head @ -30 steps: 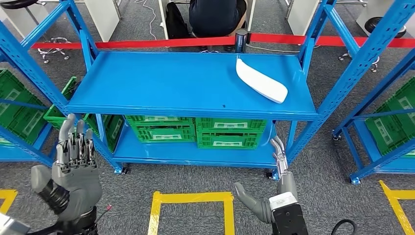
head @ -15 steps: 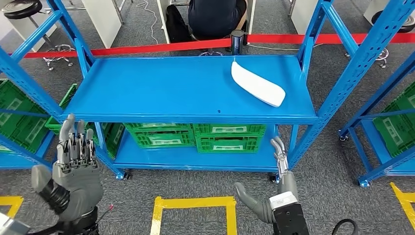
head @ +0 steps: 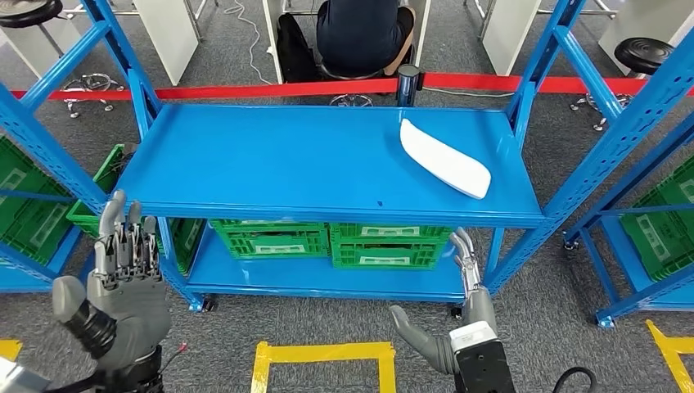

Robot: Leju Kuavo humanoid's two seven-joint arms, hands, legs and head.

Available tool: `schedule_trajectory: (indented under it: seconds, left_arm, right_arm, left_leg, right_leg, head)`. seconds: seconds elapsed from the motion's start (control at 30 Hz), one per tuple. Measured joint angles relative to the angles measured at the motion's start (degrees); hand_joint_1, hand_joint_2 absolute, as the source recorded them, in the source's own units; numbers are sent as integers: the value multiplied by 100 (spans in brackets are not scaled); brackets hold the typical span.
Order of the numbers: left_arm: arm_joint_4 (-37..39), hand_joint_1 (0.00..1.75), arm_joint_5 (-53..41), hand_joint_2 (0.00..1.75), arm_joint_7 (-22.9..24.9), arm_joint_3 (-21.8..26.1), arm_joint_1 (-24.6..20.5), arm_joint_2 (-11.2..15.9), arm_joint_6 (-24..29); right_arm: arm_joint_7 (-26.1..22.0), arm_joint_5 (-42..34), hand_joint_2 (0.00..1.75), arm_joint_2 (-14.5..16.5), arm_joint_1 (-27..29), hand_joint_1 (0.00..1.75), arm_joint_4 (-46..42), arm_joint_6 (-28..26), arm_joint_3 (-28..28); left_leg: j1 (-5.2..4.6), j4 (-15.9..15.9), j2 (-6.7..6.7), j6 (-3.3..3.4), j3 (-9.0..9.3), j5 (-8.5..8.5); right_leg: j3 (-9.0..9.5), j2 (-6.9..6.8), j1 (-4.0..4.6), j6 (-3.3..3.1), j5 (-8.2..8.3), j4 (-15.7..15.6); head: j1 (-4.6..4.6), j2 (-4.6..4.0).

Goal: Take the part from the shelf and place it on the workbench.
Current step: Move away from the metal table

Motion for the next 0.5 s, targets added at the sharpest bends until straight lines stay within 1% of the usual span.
schedule_trajectory:
  seconds: [0.03, 0.07, 0.13, 0.17, 0.2, 0.23, 0.27, 0.3, 0.33, 0.37, 0.4, 0.43, 0.47, 0.5]
  left_arm:
    - [5, 0, 0, 0, 1, 0, 1, 0, 0]
    - [10, 0, 0, 0, 1, 0, 2, 0, 0]
    - [14, 0, 0, 0, 1, 0, 2, 0, 0]
    - [13, 0, 1, 0, 0, 0, 2, 1, 0]
    - [13, 0, 1, 0, -1, -1, 0, 1, -1]
    - [12, 0, 2, 0, 0, -1, -1, 1, -1]
    - [10, 0, 2, 0, 0, -2, -1, 1, -1]
    - [10, 0, 3, 0, 2, -3, -1, 1, -2]
    - [8, 0, 3, 0, 1, -3, -2, 2, -2]
    - [6, 0, 3, 0, -1, -4, -5, 2, -2]
    - [5, 0, 4, 0, -2, -5, -6, 2, -2]
    - [4, 0, 5, 0, -3, -6, -5, 2, -2]
    - [6, 0, 7, 0, -2, -7, -2, 1, -2]
    - [9, 0, 10, 0, -1, -9, 0, 1, -2]
  right_arm:
    - [0, 0, 175, -1, 5, 0, 1, 0, 1]
    - [0, 0, 175, -1, 8, 0, 1, 0, 2]
    - [0, 1, 175, -2, 9, 0, 1, 0, 3]
    - [2, 1, 175, -2, 8, 0, 1, 0, 4]
    - [5, 1, 175, -2, 11, 0, 1, 0, 5]
    - [8, 1, 175, -2, 16, 0, 1, 0, 6]
    - [10, 2, 175, -4, 20, 0, 1, 0, 7]
    - [12, 4, 175, -7, 26, 0, -1, 0, 7]
    - [14, 6, 175, -9, 27, 0, -1, 0, 7]
    - [17, 7, 175, -12, 22, 0, -1, 0, 8]
    - [19, 9, 175, -13, 19, 0, -2, 0, 9]
    - [21, 10, 175, -14, 18, 0, -1, 0, 10]
    - [23, 12, 175, -16, 18, 0, -1, 0, 11]
    - [24, 15, 175, -18, 22, 0, -1, 0, 11]
  left_leg:
    - [-2, 1, -2, -6, 32, -31]
    - [0, 3, -4, -16, 77, -67]
    - [1, 25, -7, -57, 157, -163]
    - [-9, 55, -12, -73, 182, -227]
    - [-22, 83, -13, -92, 168, -296]
    - [-36, 122, -15, -111, 157, -350]
    - [-41, 155, -17, -129, 142, -400]
    - [-43, 196, -15, -166, 127, -438]
    - [-33, 302, -17, -218, 106, -489]
    - [-6, 507, -15, -283, 9, -585]
    - [36, 847, -11, -357, -169, -715]
    - [92, 1264, -4, -424, -423, -870]
    - [146, 1673, 3, -474, -704, -1018]
    - [185, 1960, 8, -500, -942, -1110]
  right_leg:
    - [-91, 0, 5, 4, 48, 28]
    - [-75, -1, 6, 7, 214, -172]
    - [159, -2, -5, 17, 750, -998]
    - [271, -7, -13, 6, 874, -1352]
    - [369, -10, -22, -9, 930, -1577]
    - [404, -13, -30, -39, 902, -1665]
    - [457, -9, -47, -75, 851, -1658]
    - [495, -4, -59, -98, 883, -1649]
    - [514, -5, -76, -130, 895, -1637]
    - [553, -5, -94, -155, 895, -1625]
    - [564, -8, -99, -174, 892, -1626]
    - [585, -9, -108, -186, 879, -1623]
    - [601, -6, -110, -186, 856, -1625]
    - [625, 0, -109, -183, 826, -1623]
  head:
    - [17, 0]
    - [37, 0]
    - [94, 0]
    - [128, 0]
    - [151, 0]
    - [161, 0]
    - [157, 0]
    - [152, 0]
    - [142, 0]
    - [119, 0]
    - [88, 0]
    - [47, 0]
    - [8, 0]
    - [-21, 0]
